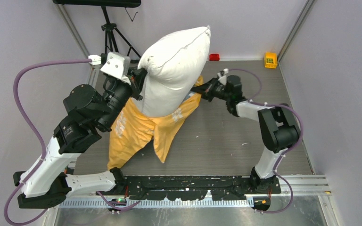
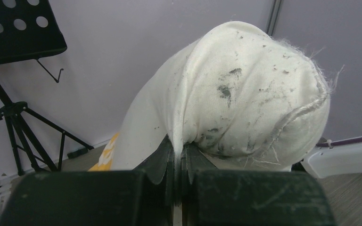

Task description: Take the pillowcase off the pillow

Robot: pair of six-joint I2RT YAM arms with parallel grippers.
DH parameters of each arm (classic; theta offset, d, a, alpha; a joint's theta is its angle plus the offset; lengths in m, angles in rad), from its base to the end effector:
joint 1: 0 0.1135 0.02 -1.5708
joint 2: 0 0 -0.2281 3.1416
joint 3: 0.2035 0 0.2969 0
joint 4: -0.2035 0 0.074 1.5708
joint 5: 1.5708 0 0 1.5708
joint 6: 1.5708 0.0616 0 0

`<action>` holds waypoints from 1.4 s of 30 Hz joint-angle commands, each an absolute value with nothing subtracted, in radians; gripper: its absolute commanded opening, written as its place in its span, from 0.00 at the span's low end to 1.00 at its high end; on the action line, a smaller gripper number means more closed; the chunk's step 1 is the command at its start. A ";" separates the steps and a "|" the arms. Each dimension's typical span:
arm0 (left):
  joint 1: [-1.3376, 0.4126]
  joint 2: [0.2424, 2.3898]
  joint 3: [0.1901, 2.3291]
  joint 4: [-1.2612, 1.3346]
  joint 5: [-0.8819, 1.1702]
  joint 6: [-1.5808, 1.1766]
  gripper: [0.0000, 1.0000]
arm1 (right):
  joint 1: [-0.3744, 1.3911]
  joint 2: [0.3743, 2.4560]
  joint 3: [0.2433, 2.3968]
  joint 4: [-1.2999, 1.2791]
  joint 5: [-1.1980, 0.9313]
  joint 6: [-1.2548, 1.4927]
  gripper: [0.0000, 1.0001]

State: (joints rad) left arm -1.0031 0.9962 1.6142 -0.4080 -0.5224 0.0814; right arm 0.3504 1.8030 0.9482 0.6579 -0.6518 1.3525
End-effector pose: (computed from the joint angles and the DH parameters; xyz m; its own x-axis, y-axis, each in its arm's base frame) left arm 0.1457 -0.1714 0.5489 0.1498 -0.1038 -0.9832 0.4576 0.8888 -0.0241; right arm 0.3903 0.1824 0.1314 -0.8517 0.5151 -0.0965 -0.0007 0.1830 0.9831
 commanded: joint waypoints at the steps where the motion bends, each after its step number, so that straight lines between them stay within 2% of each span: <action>1: -1.004 0.952 1.644 -0.165 -0.614 0.161 0.00 | 0.142 1.611 1.044 0.457 -0.681 1.273 0.00; 6: -1.004 1.006 1.656 -0.112 -0.886 0.377 0.00 | 0.015 1.452 1.335 -0.213 -0.511 0.924 0.00; 8: -0.998 1.051 1.641 0.023 -1.043 0.556 0.00 | -0.032 1.438 1.470 -0.322 -0.469 0.887 0.00; 10: -0.960 1.077 1.607 0.138 -1.105 0.664 0.00 | -0.041 1.450 1.638 -0.462 -0.432 0.841 0.00; 12: -0.908 1.089 1.606 0.068 -1.107 0.607 0.00 | -0.045 1.484 1.818 -0.596 -0.389 0.784 0.00; 17: -0.732 1.094 1.628 -0.306 -1.004 0.272 0.00 | -0.064 1.561 2.196 -0.813 -0.301 0.721 0.00; 22: -0.626 1.107 1.616 -0.506 -0.887 0.083 0.00 | -0.064 1.741 2.640 -1.043 -0.344 0.694 0.00; 24: -0.601 1.120 1.600 -0.589 -0.830 -0.003 0.00 | -0.063 1.755 2.636 -1.047 -0.366 0.697 0.00; 26: -0.557 1.125 1.560 -0.665 -0.730 -0.127 0.01 | -0.052 1.729 2.537 -1.020 -0.365 0.678 0.00; 30: -0.324 1.112 1.365 -0.723 -0.374 -0.365 0.00 | -0.004 1.686 2.328 -0.982 -0.340 0.615 0.00; 33: -0.194 1.113 1.217 -0.723 -0.217 -0.477 0.00 | 0.064 1.669 2.183 -0.977 -0.287 0.560 0.02; 34: -0.164 1.110 1.174 -0.721 -0.192 -0.509 0.00 | 0.087 1.656 2.128 -0.962 -0.266 0.549 0.07; 35: -0.139 1.097 1.130 -0.718 -0.179 -0.551 0.00 | 0.109 1.641 2.062 -0.935 -0.260 0.543 0.25; 39: -0.105 0.980 0.963 -0.649 -0.193 -0.654 0.00 | 0.220 1.550 1.782 -0.765 -0.254 0.570 0.70; 40: -0.104 0.945 0.938 -0.645 -0.230 -0.680 0.01 | 0.241 1.530 1.729 -0.735 -0.247 0.576 0.76; 41: -0.104 0.915 0.918 -0.645 -0.250 -0.701 0.07 | 0.258 1.516 1.689 -0.713 -0.249 0.577 0.78; 42: -0.104 0.882 0.901 -0.645 -0.263 -0.715 0.19 | 0.268 1.501 1.657 -0.697 -0.252 0.575 0.80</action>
State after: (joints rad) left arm -0.1070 1.0462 0.9199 -0.6727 -0.2062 -0.5972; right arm 0.2062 1.6379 1.7576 -0.8913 -0.2893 0.5880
